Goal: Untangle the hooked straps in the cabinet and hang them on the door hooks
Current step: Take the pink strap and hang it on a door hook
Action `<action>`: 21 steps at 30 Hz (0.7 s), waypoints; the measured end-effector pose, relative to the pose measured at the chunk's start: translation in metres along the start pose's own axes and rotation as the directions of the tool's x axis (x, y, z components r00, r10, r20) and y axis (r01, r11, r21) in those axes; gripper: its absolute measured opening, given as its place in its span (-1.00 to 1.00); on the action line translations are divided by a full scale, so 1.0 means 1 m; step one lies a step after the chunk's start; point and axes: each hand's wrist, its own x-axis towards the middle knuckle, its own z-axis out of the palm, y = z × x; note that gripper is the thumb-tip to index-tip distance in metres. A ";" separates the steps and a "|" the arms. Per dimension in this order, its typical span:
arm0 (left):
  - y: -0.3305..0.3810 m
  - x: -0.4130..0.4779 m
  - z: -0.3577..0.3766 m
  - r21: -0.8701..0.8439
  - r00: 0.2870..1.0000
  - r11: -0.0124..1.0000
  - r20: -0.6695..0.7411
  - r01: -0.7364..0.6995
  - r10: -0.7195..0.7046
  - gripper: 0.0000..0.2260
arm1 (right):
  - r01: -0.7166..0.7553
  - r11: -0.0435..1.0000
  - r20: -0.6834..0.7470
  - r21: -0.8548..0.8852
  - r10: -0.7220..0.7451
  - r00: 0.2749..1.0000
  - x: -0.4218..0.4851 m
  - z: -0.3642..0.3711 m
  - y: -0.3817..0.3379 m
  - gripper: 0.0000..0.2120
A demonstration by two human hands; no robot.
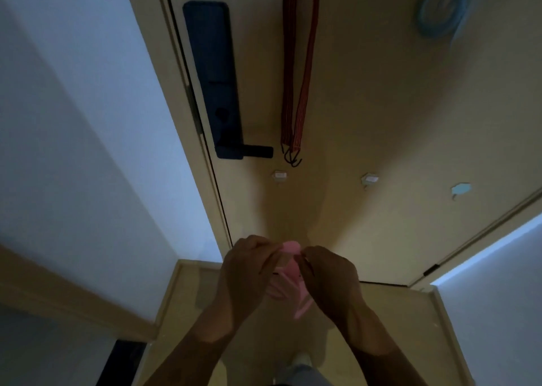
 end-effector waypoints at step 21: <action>-0.102 0.189 0.104 0.091 0.836 0.870 0.242 0.485 -0.492 -0.73 | -0.003 0.993 0.096 -0.122 0.015 0.995 0.250 0.045 0.078 -0.66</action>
